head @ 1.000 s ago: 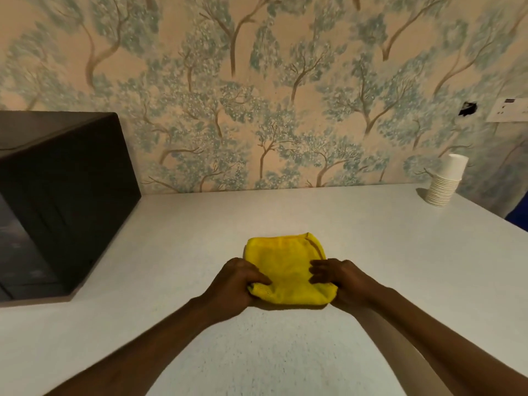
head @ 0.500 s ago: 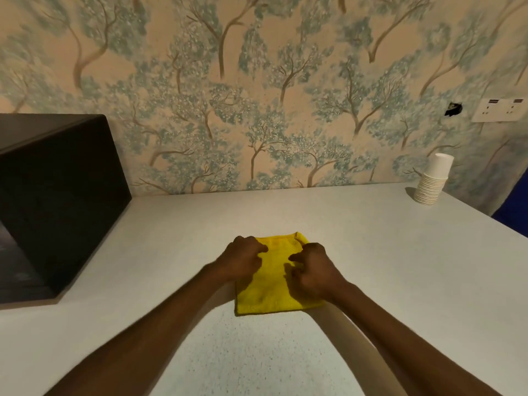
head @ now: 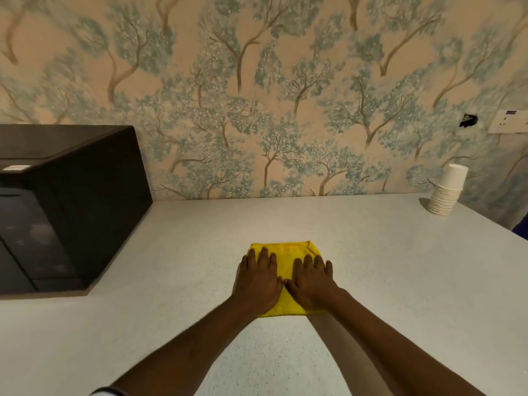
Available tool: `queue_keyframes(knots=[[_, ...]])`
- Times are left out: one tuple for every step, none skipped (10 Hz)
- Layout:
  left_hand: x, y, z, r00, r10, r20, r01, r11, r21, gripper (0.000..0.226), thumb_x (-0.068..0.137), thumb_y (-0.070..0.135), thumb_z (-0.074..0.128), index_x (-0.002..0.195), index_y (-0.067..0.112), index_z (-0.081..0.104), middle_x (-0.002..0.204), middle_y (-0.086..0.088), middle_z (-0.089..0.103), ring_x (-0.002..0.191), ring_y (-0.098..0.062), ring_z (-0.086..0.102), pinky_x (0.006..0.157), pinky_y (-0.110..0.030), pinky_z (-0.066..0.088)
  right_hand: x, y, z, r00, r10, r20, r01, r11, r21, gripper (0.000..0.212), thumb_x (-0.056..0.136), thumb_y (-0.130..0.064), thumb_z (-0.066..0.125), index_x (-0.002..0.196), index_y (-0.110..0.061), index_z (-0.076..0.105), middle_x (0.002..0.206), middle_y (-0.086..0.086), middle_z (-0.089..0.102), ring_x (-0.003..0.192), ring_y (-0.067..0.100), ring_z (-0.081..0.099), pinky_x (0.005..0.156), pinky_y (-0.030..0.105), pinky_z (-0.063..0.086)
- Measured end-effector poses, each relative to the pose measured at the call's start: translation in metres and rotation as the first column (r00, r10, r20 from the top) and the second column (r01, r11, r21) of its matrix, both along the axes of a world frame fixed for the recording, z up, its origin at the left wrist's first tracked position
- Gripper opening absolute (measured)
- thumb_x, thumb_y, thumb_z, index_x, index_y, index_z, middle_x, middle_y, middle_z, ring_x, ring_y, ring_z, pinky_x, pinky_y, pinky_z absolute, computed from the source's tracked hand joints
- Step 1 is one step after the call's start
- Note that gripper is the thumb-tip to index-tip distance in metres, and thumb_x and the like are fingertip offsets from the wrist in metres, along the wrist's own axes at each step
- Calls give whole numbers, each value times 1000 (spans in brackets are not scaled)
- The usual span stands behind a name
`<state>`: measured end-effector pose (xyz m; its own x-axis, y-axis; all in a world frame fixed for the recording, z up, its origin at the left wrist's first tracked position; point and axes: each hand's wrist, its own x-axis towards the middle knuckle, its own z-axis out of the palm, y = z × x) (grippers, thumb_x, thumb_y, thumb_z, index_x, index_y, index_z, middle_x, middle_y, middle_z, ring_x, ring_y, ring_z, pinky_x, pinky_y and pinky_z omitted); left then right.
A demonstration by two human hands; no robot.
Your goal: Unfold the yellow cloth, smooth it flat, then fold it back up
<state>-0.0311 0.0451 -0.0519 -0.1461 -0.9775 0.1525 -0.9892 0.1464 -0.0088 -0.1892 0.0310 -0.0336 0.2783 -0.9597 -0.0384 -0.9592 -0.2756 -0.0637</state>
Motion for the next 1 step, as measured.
queue_keyframes(knots=[[3, 12, 12, 999, 37, 24, -36, 997, -67, 69, 93, 48, 28, 148, 8, 13, 158, -20, 13, 142, -47, 11, 114, -58, 15, 9, 5, 7, 998, -52, 27, 54, 995, -79, 76, 89, -59, 32, 142, -5, 25, 147, 24, 31, 140, 46, 14, 110, 66, 8]])
